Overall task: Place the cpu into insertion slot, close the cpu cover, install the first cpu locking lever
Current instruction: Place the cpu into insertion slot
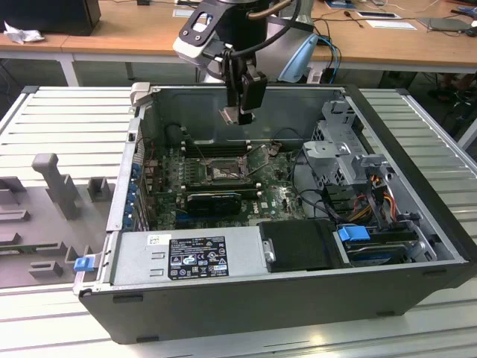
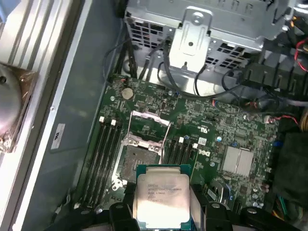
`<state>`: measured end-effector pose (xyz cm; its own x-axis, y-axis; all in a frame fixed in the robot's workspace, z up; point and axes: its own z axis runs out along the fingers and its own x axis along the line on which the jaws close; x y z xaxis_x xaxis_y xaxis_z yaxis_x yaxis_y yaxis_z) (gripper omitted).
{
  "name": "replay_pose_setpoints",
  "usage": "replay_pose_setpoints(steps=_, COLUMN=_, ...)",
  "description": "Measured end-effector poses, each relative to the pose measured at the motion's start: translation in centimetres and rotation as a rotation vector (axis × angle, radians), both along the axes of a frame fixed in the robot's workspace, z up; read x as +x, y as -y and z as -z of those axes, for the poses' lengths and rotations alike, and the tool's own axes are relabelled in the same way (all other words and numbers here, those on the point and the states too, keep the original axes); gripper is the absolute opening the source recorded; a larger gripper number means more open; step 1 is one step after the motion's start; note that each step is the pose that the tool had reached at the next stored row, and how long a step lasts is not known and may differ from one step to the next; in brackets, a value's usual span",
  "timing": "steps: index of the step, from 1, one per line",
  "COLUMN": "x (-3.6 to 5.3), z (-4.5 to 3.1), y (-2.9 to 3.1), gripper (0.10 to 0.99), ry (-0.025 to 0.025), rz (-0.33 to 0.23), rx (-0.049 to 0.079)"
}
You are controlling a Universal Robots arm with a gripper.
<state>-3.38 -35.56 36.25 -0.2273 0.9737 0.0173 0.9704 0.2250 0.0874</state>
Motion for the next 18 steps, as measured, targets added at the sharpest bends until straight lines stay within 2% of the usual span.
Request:
replay_pose_setpoints(steps=4, x=0.0, z=0.44, y=-0.01, gripper=0.525, ry=-0.0002, rz=0.063, rx=0.0)
replay_pose_setpoints(steps=9, x=-0.01, z=1.63, y=-0.08, gripper=0.525, ry=-0.0004, rz=0.119, rx=0.0)
replay_pose_setpoints(steps=11, x=-0.02, z=2.17, y=-0.08, gripper=0.525, ry=-0.0005, rz=0.178, rx=0.0)
replay_pose_setpoints(steps=13, x=-0.01, z=2.28, y=-0.08, gripper=0.525, ry=-0.0004, rz=0.201, rx=-0.001)
replay_pose_setpoints(steps=14, x=-0.02, z=2.52, y=-0.08, gripper=0.525, ry=0.0, rz=0.205, rx=-0.004)
replay_pose_setpoints(steps=18, x=-0.03, z=3.48, y=-0.11, gripper=0.525, ry=-0.0001, rz=0.237, rx=-0.004)
